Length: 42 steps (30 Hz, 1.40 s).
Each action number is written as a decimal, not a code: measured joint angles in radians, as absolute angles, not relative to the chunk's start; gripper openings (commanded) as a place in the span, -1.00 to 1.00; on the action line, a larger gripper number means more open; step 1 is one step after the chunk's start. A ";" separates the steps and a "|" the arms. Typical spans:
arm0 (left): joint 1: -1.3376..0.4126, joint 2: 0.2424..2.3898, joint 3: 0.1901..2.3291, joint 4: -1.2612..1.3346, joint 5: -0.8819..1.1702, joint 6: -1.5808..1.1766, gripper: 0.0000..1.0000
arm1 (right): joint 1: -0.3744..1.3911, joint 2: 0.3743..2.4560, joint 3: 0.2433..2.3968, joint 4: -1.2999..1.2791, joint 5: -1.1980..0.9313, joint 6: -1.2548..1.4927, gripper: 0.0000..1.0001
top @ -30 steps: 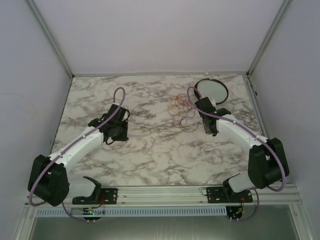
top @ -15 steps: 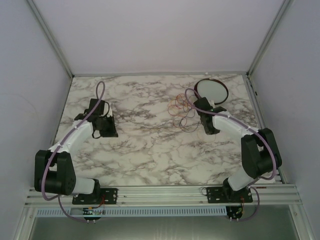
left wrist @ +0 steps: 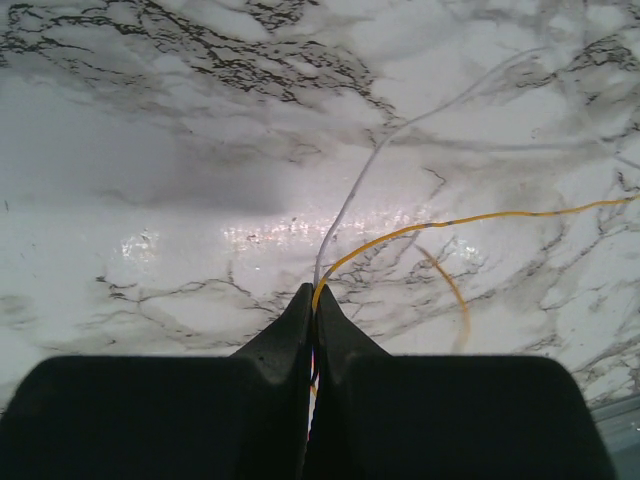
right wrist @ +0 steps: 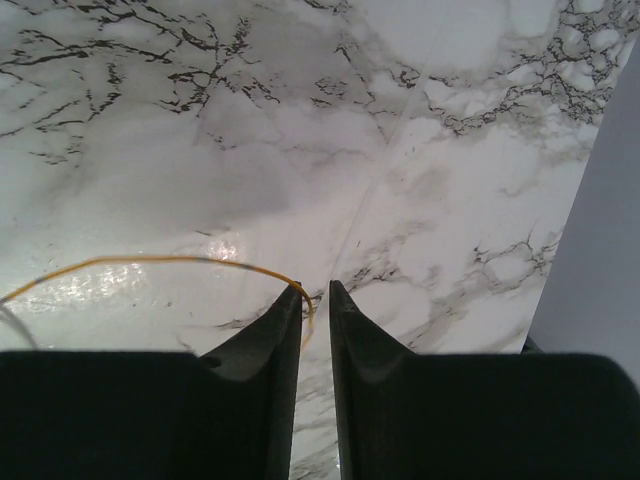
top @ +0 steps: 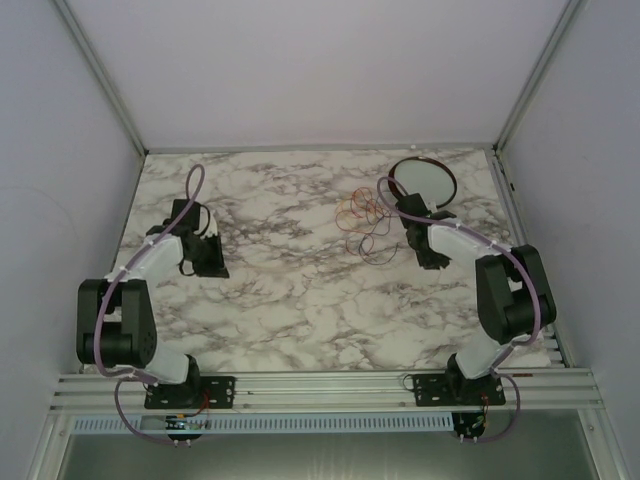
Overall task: Zip-tie the wires
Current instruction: Adjust the cable at the center of the board.
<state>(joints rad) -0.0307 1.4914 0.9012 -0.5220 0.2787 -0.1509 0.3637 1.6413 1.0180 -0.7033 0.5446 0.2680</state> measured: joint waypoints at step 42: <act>0.014 1.618 0.916 -0.530 0.173 -0.044 -1.00 | 0.093 1.411 1.032 -0.678 0.256 0.203 0.49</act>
<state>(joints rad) 0.0139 1.6176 0.9165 -0.5304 0.1730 -0.0441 0.0925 1.4109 1.0325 -0.6781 0.2562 0.2028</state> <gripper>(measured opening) 0.005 0.710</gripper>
